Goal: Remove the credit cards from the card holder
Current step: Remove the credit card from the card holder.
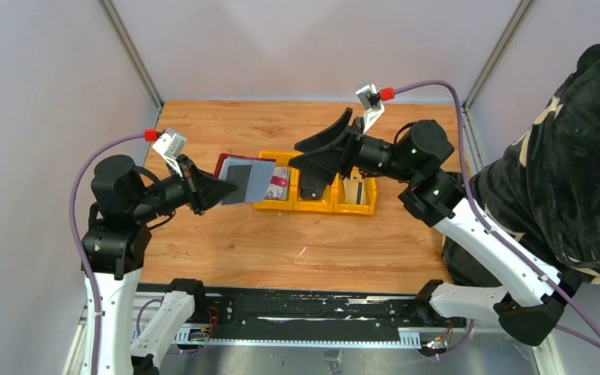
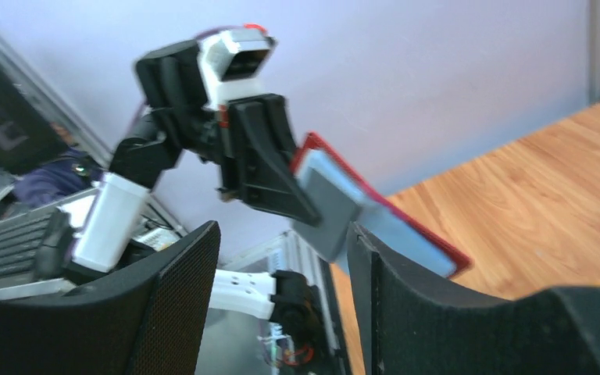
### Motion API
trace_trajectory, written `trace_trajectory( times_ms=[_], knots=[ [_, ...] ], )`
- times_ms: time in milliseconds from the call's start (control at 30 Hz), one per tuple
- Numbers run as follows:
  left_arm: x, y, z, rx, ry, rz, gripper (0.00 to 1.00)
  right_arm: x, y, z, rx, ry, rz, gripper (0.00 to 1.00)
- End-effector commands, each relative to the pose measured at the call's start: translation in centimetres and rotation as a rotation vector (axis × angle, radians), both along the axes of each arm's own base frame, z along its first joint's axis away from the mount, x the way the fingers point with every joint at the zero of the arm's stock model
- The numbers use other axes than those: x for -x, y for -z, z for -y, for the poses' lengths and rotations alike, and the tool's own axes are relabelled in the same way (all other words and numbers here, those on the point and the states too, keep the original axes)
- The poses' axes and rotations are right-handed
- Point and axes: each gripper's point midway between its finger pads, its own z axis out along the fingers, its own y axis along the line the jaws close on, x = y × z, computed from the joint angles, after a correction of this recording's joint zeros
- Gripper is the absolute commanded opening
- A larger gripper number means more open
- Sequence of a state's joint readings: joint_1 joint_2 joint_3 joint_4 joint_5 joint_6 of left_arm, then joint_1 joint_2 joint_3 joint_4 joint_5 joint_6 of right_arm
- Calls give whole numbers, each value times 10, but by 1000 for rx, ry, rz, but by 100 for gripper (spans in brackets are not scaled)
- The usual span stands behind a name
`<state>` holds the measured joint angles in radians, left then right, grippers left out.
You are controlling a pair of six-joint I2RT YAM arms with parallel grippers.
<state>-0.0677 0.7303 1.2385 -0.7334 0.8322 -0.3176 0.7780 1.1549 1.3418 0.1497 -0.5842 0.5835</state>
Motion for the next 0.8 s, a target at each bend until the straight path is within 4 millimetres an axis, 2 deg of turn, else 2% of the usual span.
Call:
trace_trajectory(
  times_ms=[0, 133, 233, 400, 767],
  knots=[
    [-8, 6, -8, -36, -60, 15, 0, 18, 5, -23, -113, -137, -143, 64],
    [-1, -2, -1, 1, -11, 22, 0, 17, 31, -39, -124, -200, -226, 64],
    [7, -8, 4, 34, 33, 27, 0, 16, 41, -47, -132, -238, -257, 64],
    [15, -17, 12, 87, 88, 25, 0, 19, 49, -57, -156, -316, -299, 61],
    [8, -13, 11, 97, 69, 12, 0, 28, 59, -67, -141, -362, -302, 56]
  ],
)
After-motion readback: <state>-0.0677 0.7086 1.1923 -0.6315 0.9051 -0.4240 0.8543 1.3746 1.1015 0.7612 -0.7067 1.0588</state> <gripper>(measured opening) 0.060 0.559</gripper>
